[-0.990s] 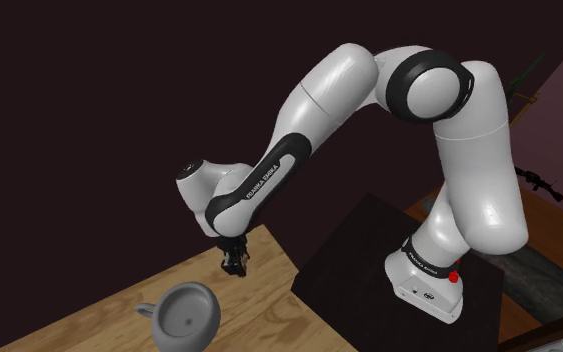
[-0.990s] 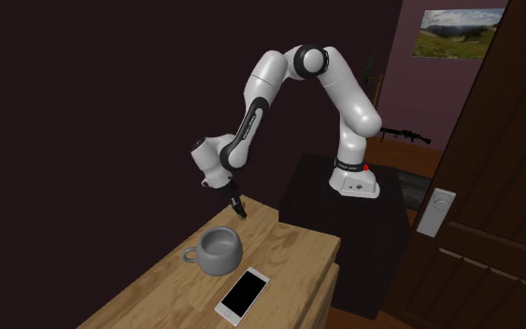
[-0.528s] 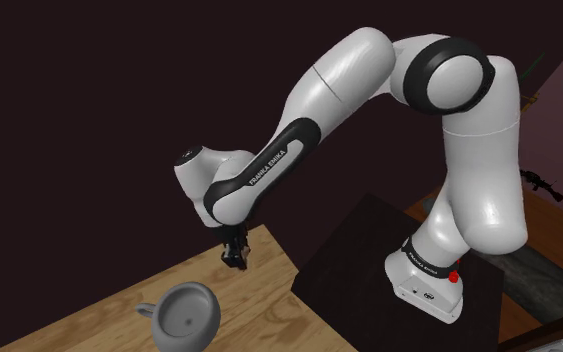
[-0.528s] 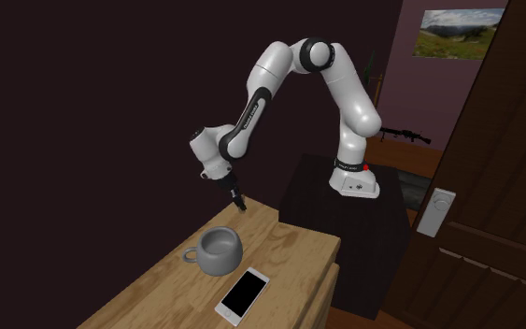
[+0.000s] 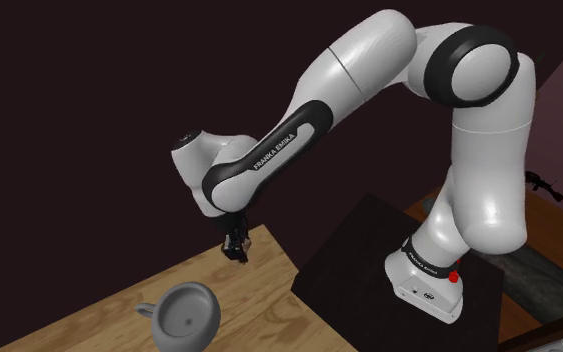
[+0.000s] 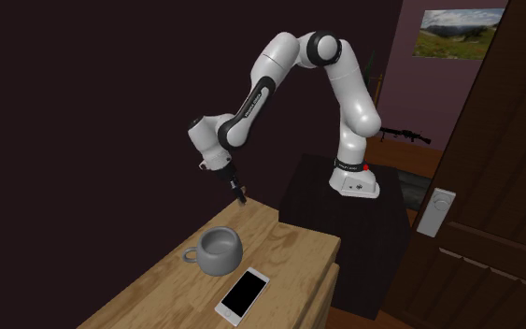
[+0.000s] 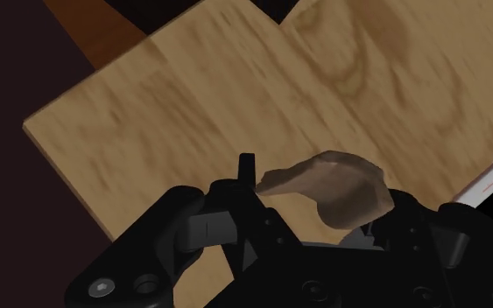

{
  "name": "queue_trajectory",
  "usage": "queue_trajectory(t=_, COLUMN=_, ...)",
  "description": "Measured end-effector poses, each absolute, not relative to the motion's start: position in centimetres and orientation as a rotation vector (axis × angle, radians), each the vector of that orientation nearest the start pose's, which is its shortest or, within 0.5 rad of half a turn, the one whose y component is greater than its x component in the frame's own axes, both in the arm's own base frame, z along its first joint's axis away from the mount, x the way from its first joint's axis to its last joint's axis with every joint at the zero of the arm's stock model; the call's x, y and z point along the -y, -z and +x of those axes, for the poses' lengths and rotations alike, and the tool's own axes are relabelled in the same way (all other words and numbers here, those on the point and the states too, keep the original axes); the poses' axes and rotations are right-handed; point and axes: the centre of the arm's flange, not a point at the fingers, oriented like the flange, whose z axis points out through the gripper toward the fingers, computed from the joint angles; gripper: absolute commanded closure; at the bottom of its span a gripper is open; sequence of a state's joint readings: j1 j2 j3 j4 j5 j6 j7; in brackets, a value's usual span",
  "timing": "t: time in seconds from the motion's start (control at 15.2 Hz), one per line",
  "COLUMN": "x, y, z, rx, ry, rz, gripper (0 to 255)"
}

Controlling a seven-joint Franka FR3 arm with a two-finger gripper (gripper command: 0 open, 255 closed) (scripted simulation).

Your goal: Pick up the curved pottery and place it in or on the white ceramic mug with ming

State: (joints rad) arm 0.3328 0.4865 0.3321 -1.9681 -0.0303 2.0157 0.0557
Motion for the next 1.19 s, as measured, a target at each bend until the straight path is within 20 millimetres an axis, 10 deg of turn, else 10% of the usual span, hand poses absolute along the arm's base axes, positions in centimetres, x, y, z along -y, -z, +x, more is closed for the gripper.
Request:
queue_trajectory(t=0.53, x=-34.5, y=-25.2, z=44.8, rx=0.948, ry=-0.678, rz=-2.938, gripper=255)
queue_trajectory(t=1.19, x=-46.1, y=-25.6, z=46.7, rx=0.95, ry=-0.678, rz=-2.937, gripper=255)
